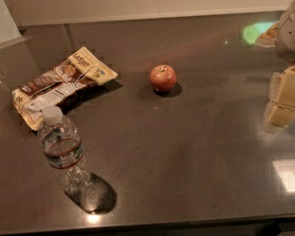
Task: Pick apple
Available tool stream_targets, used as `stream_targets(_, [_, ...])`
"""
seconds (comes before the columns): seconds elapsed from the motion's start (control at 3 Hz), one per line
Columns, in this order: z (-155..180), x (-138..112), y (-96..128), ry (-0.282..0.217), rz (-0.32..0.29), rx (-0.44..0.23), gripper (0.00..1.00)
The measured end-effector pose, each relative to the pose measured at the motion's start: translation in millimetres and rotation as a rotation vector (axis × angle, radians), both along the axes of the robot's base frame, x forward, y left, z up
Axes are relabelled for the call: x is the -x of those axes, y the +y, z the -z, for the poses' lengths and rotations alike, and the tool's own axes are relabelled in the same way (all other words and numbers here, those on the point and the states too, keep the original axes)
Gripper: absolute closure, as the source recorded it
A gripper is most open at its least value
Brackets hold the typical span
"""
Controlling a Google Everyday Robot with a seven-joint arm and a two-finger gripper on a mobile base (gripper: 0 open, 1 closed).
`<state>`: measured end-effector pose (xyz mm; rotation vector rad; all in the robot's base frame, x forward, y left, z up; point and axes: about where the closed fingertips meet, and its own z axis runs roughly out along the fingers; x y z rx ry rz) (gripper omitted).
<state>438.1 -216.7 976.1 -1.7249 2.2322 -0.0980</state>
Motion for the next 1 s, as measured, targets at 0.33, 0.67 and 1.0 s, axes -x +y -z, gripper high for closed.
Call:
stream_targets(0.33, [0, 0, 0, 0.0, 0.0, 0.0, 0.0])
stream_targets(0.67, [2, -14, 5, -0.006, 0.002, -0.031, 0.0])
stream_targets(1.0, [9, -44, 15, -0.011, 0.001, -0.109, 0.0])
